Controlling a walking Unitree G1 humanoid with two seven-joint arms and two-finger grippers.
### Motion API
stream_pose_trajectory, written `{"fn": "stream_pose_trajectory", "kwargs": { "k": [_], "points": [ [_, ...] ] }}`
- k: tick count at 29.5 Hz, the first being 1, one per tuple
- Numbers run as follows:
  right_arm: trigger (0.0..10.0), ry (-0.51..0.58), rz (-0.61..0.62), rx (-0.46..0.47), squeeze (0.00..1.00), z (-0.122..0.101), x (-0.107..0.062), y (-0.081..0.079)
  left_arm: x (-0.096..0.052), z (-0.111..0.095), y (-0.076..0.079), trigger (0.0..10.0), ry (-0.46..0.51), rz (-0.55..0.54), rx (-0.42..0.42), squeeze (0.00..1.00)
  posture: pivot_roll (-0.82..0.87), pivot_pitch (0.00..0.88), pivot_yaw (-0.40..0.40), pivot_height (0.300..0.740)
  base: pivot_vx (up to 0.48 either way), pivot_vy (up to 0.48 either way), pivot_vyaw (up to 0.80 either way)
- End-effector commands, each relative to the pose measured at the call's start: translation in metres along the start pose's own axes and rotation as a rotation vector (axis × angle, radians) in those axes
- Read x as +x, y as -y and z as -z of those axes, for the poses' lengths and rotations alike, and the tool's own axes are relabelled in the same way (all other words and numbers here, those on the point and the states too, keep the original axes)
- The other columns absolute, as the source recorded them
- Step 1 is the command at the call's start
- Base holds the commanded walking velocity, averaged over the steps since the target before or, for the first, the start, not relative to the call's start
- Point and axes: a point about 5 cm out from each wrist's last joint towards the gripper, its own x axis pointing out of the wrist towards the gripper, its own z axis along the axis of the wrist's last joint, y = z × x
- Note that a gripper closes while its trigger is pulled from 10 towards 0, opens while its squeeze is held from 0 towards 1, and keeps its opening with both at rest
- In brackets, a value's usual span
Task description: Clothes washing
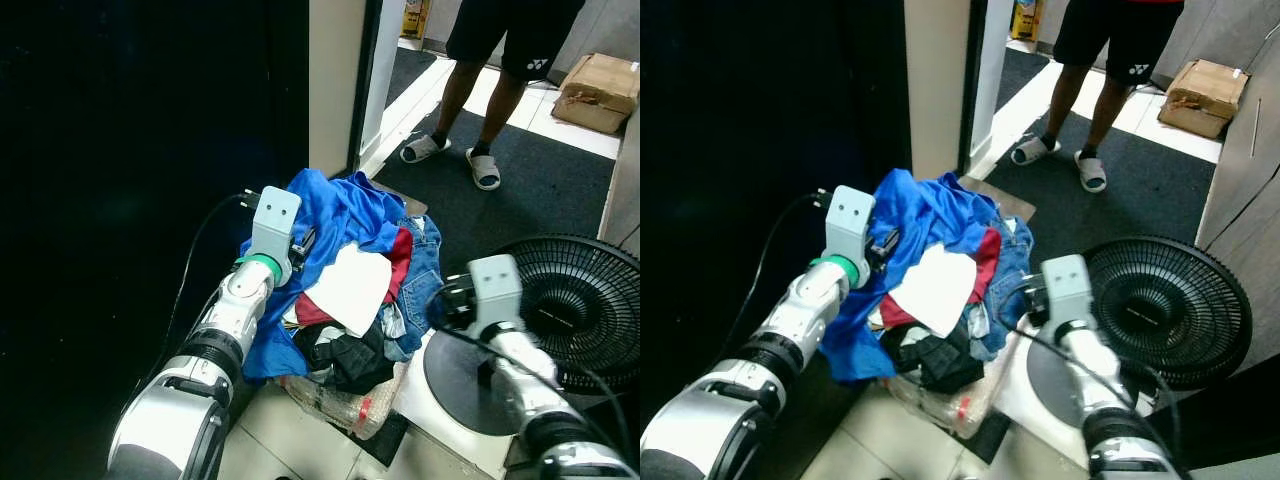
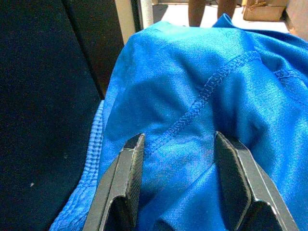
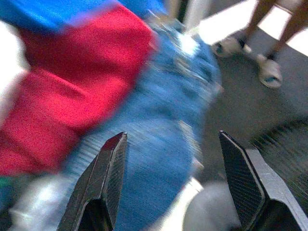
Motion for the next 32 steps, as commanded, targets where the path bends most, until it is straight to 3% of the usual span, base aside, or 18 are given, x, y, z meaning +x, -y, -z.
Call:
{"fn": "stream_pose_trajectory", "kwargs": {
  "k": [1,9,16,22,28,32],
  "points": [
    [10.0,0.009,-0.007,0.023,0.0,-0.002,0.001,-0.003,-0.005,0.012,-0.002,10.0,-0.031,-0.004,-0.011,0.0,-0.08,0.189,0.075,0.74,0.0,0.0,0.0],
    [10.0,0.074,-0.058,0.062,0.0,-0.026,0.018,-0.024,-0.004,0.01,0.002,10.0,-0.02,0.017,-0.014,0.0,-0.06,0.174,0.063,0.74,0.0,0.0,0.0],
    [10.0,0.071,-0.029,0.054,0.0,-0.025,0.016,-0.013,-0.012,0.021,-0.006,10.0,-0.053,0.096,0.035,0.0,-0.06,0.167,0.066,0.74,0.0,0.0,0.0],
    [10.0,0.069,-0.01,0.052,0.0,-0.024,0.015,-0.007,-0.02,0.034,-0.009,10.0,-0.084,0.1,0.037,0.0,-0.06,0.162,0.067,0.74,0.0,0.0,0.0],
    [10.0,0.067,-0.005,0.048,0.0,-0.024,0.014,-0.004,-0.026,0.037,-0.004,10.0,-0.087,0.216,0.038,0.0,-0.06,0.161,0.069,0.74,0.0,0.0,0.0],
    [10.0,0.066,0.004,0.045,0.0,-0.024,0.014,0.0,-0.035,0.035,-0.01,10.0,-0.081,0.298,0.022,0.0,-0.06,0.162,0.068,0.74,0.0,0.0,0.0]
  ]
}}
